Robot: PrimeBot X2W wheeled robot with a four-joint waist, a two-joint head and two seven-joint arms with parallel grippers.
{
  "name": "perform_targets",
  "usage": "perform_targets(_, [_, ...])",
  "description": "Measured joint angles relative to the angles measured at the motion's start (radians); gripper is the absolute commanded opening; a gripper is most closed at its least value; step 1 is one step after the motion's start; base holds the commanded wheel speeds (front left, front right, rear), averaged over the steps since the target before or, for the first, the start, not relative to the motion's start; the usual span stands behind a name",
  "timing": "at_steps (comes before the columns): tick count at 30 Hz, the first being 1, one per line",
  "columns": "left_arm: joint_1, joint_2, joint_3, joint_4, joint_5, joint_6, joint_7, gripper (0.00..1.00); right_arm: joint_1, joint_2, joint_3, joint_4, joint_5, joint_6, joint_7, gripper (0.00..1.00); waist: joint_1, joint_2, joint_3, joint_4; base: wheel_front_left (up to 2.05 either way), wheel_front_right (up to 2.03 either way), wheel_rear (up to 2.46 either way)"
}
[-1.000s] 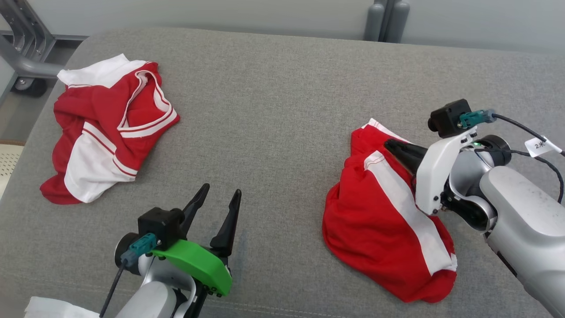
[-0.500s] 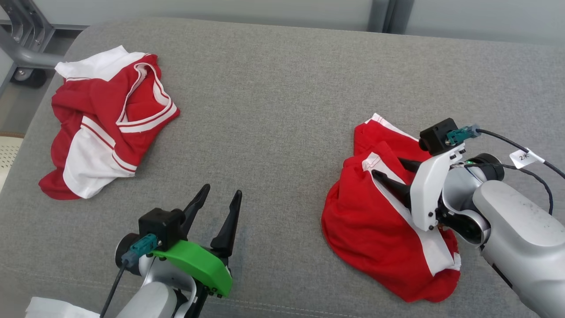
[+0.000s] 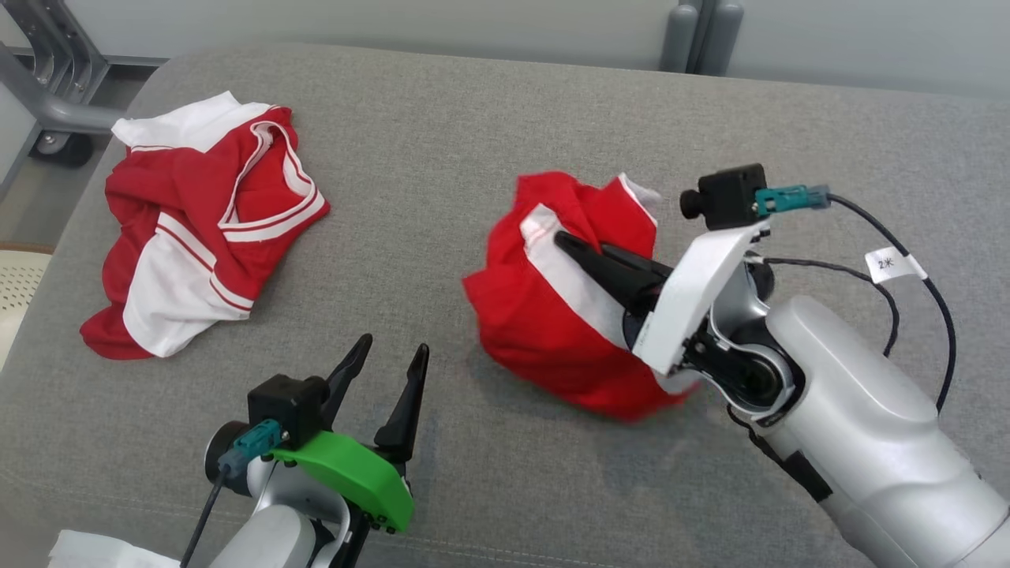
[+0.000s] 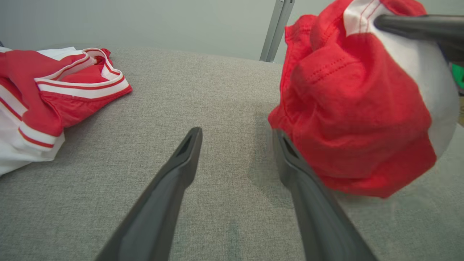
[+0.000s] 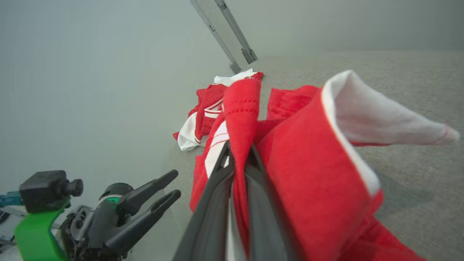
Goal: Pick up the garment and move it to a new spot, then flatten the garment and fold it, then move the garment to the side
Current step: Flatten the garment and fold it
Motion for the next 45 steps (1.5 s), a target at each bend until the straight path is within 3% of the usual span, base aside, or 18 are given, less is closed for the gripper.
perform_targets(5, [0.0,-0.014,-0.012,0.002,-0.002,-0.001,-0.001,1.0,-0.036,0.073,-0.077,-0.062,0.082,0.0,-0.045,0.0,0.0,0.0,-0.017,0.001,0.0,0.0,0.0])
perform_targets(6, [0.0,-0.024,-0.014,0.004,-0.002,-0.001,-0.001,1.0,-0.043,0.112,-0.125,-0.065,0.113,-0.017,-0.07,0.0,0.0,0.0,-0.023,0.004,0.0,0.0,0.0])
perform_targets(11, [0.001,-0.027,0.002,0.004,-0.008,0.0,-0.012,1.0,-0.037,0.279,-0.298,-0.045,0.235,-0.207,-0.167,0.0,0.0,0.0,-0.029,0.002,0.0,0.0,0.0])
perform_targets(14, [0.005,-0.024,0.018,0.004,-0.015,0.0,-0.021,1.0,0.002,0.27,-0.34,-0.047,0.335,-0.281,-0.193,0.0,0.0,0.0,-0.028,-0.008,0.0,0.0,0.0])
perform_targets(18, [0.026,-0.019,0.044,0.003,-0.021,0.0,-0.028,1.0,0.085,0.192,-0.296,-0.075,0.365,-0.273,-0.194,0.0,0.0,0.0,-0.025,-0.033,0.0,0.0,0.0])
perform_targets(23, [0.032,0.007,0.075,-0.002,-0.031,0.001,-0.034,1.0,0.181,0.192,-0.258,-0.137,0.393,-0.267,-0.258,0.0,0.0,0.0,-0.018,-0.076,0.0,0.0,0.0])
perform_targets(27, [0.033,0.015,0.081,-0.015,-0.033,0.001,-0.036,1.0,0.236,0.189,-0.325,-0.121,0.39,-0.266,-0.345,0.0,0.0,0.0,-0.009,-0.118,0.0,0.0,0.0])
perform_targets(32, [0.033,0.029,0.076,-0.03,-0.031,0.002,-0.035,1.0,0.285,0.188,-0.432,-0.014,0.342,-0.265,-0.42,0.0,0.0,0.0,0.007,-0.175,0.0,0.0,0.0])
perform_targets(41, [0.03,0.012,0.026,-0.033,-0.027,-0.015,-0.016,1.0,0.306,0.192,-0.539,0.057,0.316,-0.265,-0.478,0.0,0.0,0.0,0.039,-0.245,0.0,0.0,0.0])
perform_targets(42, [0.028,0.0,0.015,-0.033,-0.029,-0.024,-0.016,1.0,0.307,0.192,-0.551,0.061,0.309,-0.265,-0.479,0.04,0.0,0.0,0.044,-0.249,0.0,0.0,0.0])
perform_targets(43, [0.028,-0.01,0.004,-0.033,-0.033,-0.036,-0.01,1.0,0.307,0.192,-0.557,0.067,0.305,-0.265,-0.479,0.22,0.0,0.0,0.048,-0.252,0.0,0.0,0.0])
perform_targets(45, [0.027,-0.028,-0.003,-0.03,-0.055,-0.053,-0.007,1.0,0.307,0.19,-0.554,0.075,0.265,-0.265,-0.48,0.43,0.0,0.0,0.053,-0.256,0.0,0.0,0.0])
